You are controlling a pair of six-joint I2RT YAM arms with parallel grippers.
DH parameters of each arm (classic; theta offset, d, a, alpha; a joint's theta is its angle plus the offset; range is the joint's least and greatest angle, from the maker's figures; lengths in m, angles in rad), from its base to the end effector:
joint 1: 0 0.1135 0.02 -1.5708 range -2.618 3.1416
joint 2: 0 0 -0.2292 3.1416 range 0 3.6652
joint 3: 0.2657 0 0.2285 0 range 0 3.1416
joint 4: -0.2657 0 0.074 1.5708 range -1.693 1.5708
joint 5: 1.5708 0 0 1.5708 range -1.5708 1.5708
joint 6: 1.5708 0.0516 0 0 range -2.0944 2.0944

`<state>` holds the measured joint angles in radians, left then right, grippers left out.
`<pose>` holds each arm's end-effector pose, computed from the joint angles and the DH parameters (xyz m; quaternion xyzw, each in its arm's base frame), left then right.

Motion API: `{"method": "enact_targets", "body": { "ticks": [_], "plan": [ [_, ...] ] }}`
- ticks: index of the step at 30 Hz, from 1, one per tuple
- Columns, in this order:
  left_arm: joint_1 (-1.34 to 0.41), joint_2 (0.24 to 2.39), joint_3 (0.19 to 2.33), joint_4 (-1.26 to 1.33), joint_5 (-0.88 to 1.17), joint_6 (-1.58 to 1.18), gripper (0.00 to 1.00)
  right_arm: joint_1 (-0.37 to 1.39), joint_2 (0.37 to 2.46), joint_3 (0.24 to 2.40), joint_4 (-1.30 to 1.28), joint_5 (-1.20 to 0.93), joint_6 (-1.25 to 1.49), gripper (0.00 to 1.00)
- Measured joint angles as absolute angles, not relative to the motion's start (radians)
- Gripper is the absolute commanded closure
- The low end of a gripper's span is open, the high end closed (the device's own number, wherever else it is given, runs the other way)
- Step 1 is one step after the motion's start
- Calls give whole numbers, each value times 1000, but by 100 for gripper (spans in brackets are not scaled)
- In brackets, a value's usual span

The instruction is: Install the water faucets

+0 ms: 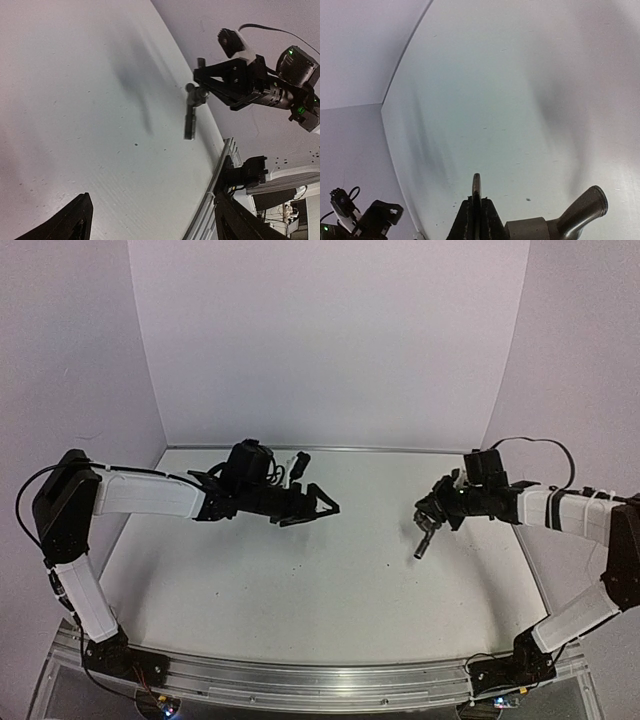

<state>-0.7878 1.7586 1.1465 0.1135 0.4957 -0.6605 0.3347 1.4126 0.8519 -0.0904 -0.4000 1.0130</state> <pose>0.2525 -0.2885 0.2040 0.1781 0.8238 -0.4860 0.2312 0.2760 0.1173 0.1998 0.2090 0.8576 0.4105 0.2288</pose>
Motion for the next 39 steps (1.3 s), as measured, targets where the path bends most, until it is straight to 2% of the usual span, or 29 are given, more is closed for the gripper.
{"method": "enact_targets", "body": {
  "ticks": [1, 5, 13, 24, 29, 34, 36, 37, 39],
  "plan": [
    [-802, 1767, 1145, 150, 496, -676, 21, 368, 1442, 882, -62, -400, 1032, 100],
    [-834, 1791, 1140, 271, 499, -715, 25, 474, 1547, 997, 46, -408, 1108, 100],
    [-846, 1832, 1140, 360, 496, -715, 26, 570, 1636, 1127, 171, -409, 1218, 100],
    [-846, 1915, 1166, 377, 506, -728, 48, 617, 1654, 1173, 205, -387, 1263, 100],
    [-848, 1920, 1190, 378, 505, -729, 66, 630, 1689, 1198, 211, -389, 1273, 100],
    [-847, 1920, 1204, 369, 500, -735, 98, 635, 1705, 1206, 223, -397, 1283, 100],
    [-843, 1921, 1204, 364, 499, -733, 100, 637, 1705, 1206, 225, -397, 1274, 100],
    [-843, 1921, 1203, 364, 499, -730, 100, 637, 1705, 1206, 226, -398, 1270, 97],
    [-842, 1920, 1201, 364, 500, -727, 100, 637, 1705, 1206, 225, -406, 1249, 76]
  ]
}}
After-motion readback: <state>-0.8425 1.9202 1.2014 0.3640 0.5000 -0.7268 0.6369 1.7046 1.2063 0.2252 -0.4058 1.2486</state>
